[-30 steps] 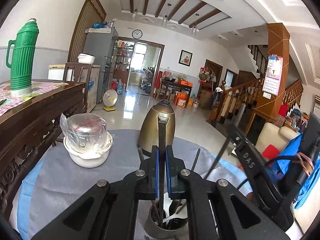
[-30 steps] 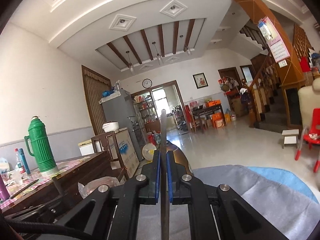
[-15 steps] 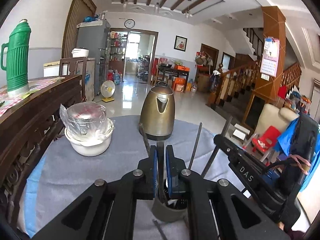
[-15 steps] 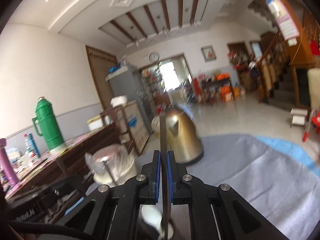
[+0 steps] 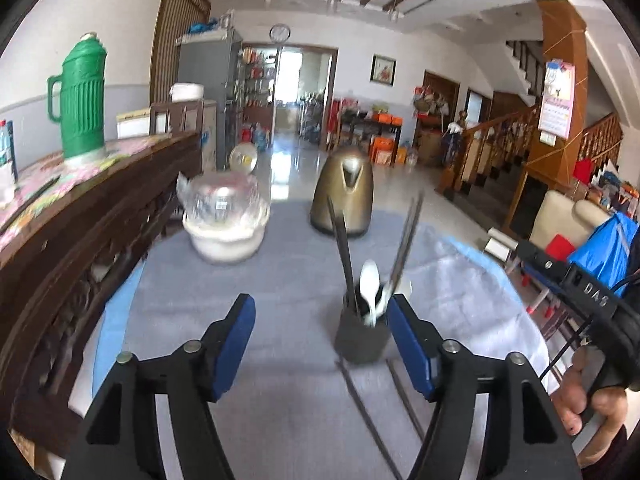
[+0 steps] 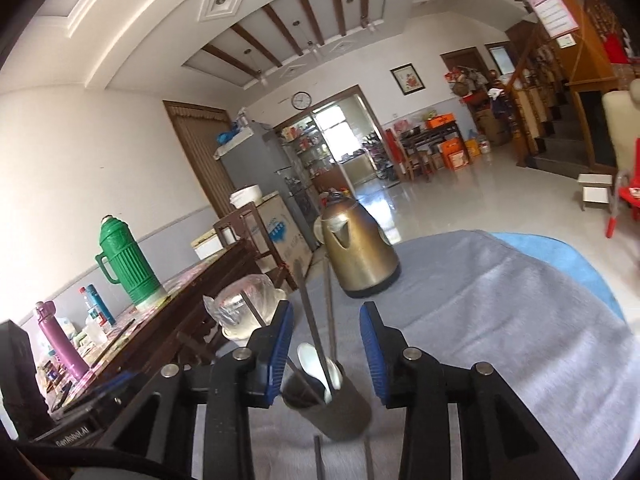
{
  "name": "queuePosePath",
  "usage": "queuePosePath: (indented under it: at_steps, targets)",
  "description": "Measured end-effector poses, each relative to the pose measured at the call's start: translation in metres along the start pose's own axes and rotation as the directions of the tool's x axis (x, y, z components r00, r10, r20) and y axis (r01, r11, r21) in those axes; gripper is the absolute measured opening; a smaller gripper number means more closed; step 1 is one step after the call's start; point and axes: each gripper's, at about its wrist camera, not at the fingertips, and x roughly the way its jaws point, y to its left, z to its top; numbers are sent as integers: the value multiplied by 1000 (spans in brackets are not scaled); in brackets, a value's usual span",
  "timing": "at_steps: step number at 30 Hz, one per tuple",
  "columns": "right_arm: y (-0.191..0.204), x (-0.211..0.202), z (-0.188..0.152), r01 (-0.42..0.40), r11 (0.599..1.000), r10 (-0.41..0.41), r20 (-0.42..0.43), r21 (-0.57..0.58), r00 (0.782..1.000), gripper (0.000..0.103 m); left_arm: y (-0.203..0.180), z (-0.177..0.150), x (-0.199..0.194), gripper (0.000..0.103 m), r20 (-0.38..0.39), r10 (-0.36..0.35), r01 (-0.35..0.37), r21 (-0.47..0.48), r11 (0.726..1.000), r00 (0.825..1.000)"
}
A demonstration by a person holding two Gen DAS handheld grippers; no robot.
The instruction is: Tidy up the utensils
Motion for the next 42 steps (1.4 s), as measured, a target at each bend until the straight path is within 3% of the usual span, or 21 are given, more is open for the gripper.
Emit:
queuePosePath:
  at_steps: [13,26,42]
  targets:
    - [-16,-43,-54,64,998,-68,-169,-27,983,38,-32,-68,0,73,-173,94,-86,53,995,980]
    - [-17,-49,-80,67,996,-79,-222,-61,972,38,-41,-73,-12,73,-143,149,-133,114,985,979]
    - [-24,-31,-94,75,996,-85,-276,-46,957,38,-32,-79,7,73,-190,164,-147,100,984,968]
